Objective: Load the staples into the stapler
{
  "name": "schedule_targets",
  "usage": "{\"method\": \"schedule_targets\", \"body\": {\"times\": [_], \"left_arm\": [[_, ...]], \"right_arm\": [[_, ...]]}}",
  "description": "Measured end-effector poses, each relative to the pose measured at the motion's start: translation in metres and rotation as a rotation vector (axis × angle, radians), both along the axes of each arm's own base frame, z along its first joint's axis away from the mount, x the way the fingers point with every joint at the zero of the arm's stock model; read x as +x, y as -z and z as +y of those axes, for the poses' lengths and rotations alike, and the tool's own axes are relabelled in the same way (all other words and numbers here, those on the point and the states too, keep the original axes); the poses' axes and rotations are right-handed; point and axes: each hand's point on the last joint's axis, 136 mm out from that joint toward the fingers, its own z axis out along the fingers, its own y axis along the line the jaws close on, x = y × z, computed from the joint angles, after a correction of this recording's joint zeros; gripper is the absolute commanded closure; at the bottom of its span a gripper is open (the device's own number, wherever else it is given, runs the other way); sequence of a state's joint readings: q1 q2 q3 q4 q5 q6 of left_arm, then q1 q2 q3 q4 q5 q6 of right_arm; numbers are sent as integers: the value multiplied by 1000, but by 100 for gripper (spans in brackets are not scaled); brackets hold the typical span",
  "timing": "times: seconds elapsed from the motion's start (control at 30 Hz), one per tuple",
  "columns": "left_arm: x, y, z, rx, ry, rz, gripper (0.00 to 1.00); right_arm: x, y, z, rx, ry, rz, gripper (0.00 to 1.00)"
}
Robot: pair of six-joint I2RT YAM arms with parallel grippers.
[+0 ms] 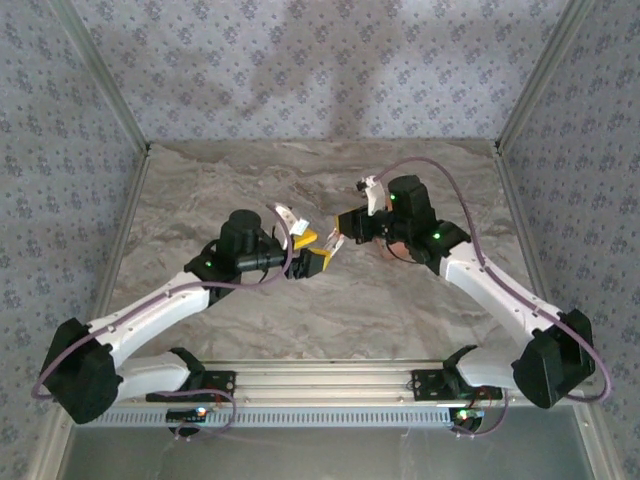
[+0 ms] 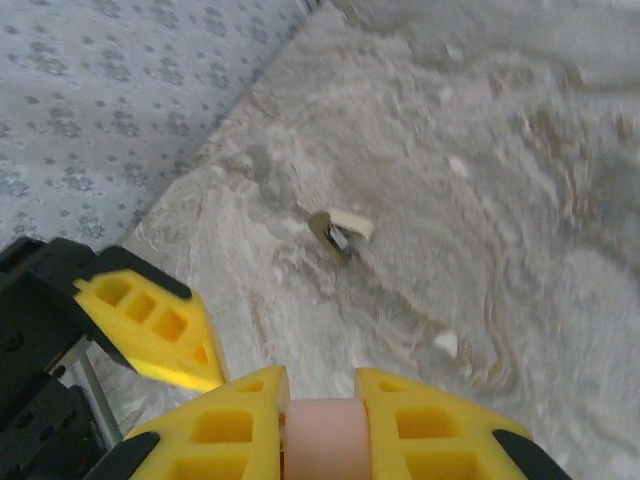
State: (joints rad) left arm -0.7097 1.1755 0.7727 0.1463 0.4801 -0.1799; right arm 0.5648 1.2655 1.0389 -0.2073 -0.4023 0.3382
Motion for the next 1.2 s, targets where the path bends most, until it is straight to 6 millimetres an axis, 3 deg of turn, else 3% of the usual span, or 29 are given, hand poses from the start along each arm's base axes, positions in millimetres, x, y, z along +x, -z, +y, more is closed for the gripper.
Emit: {"method": "schedule_targets", "body": {"times": [0.2, 0.57, 0.9, 1.2], "left_arm": [[13, 10, -6, 55, -27, 65, 36], [18, 9, -14, 90, -24, 157, 44], [13, 32, -17, 134, 1, 254, 48], [12, 30, -21, 129, 21, 263, 57]], "right_arm": [[-9, 22, 4, -13, 55, 177, 90], [-3, 23, 7, 0, 96, 274, 90], [-2, 22, 7, 28, 84, 302, 90], [0, 18, 8, 57, 82, 307, 90]]}}
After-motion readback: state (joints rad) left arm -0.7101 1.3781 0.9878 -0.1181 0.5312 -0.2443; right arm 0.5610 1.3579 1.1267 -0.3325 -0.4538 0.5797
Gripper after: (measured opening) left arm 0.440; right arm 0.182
